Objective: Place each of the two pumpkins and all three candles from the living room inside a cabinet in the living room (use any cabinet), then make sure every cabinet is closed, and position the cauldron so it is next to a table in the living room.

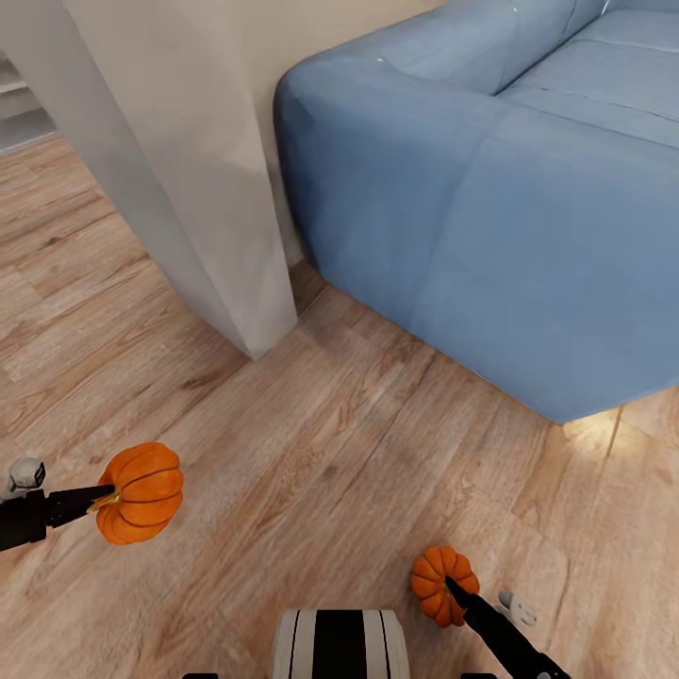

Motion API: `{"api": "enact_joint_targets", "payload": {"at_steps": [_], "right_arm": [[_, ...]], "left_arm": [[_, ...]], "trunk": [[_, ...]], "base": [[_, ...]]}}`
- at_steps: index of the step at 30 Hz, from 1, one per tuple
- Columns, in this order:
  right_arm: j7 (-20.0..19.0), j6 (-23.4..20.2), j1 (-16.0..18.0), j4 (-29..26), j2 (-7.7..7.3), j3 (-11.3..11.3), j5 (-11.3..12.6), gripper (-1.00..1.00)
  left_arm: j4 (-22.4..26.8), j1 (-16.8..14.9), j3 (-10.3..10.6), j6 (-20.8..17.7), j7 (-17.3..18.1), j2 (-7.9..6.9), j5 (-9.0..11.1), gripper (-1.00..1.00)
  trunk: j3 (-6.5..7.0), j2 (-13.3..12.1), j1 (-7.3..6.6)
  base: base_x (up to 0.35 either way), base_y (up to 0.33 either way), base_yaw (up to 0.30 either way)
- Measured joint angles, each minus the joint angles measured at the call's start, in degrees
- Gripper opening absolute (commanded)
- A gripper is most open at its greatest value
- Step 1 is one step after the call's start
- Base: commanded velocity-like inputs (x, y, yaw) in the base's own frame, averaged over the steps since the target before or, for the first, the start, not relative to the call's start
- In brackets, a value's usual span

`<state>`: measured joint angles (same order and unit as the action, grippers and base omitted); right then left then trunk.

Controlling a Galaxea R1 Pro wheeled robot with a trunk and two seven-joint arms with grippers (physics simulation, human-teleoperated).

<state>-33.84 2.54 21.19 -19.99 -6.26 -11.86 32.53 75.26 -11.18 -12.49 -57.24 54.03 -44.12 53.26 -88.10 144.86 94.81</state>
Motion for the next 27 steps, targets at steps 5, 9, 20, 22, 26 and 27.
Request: {"api": "enact_joint_targets", "payload": {"at_steps": [5,9,20,22,26,27], "right_arm": [[0.0,0.0,0.0,0.0,0.00,0.0,0.0,1.00],[0.0,0.1,0.0,0.0,0.00,0.0,-0.1,1.00],[0.0,0.0,0.0,0.0,-0.08,0.2,-0.2,-1.00],[0.0,0.0,0.0,0.0,-0.07,0.1,-0.2,-1.00],[0.0,0.0,0.0,0.0,-0.06,0.2,-0.2,-1.00],[0.0,0.0,0.0,0.0,-0.07,0.2,-0.2,-1.00]], "left_arm": [[0.0,0.0,0.0,0.0,0.0,0.00,0.0,-1.00],[0.0,0.0,0.0,0.0,0.0,0.00,0.0,-1.00],[0.0,0.0,0.0,0.0,0.0,0.00,0.0,-1.00],[0.0,0.0,0.0,0.0,0.0,0.00,0.0,-1.00],[0.0,0.0,0.0,0.0,0.0,0.00,0.0,-1.00],[0.0,0.0,0.0,0.0,0.0,0.00,0.0,-1.00]], "trunk": [[0.00,0.0,0.00],[0.00,0.0,0.00],[0.00,0.0,0.00],[0.00,0.0,0.00],[0.00,0.0,0.00],[0.00,0.0,0.00]], "base": [[0.000,0.004,0.000],[0.000,0.000,0.000],[0.000,0.000,0.000],[0.000,0.000,0.000],[0.000,0.000,0.000],[0.000,0.000,0.000]]}}
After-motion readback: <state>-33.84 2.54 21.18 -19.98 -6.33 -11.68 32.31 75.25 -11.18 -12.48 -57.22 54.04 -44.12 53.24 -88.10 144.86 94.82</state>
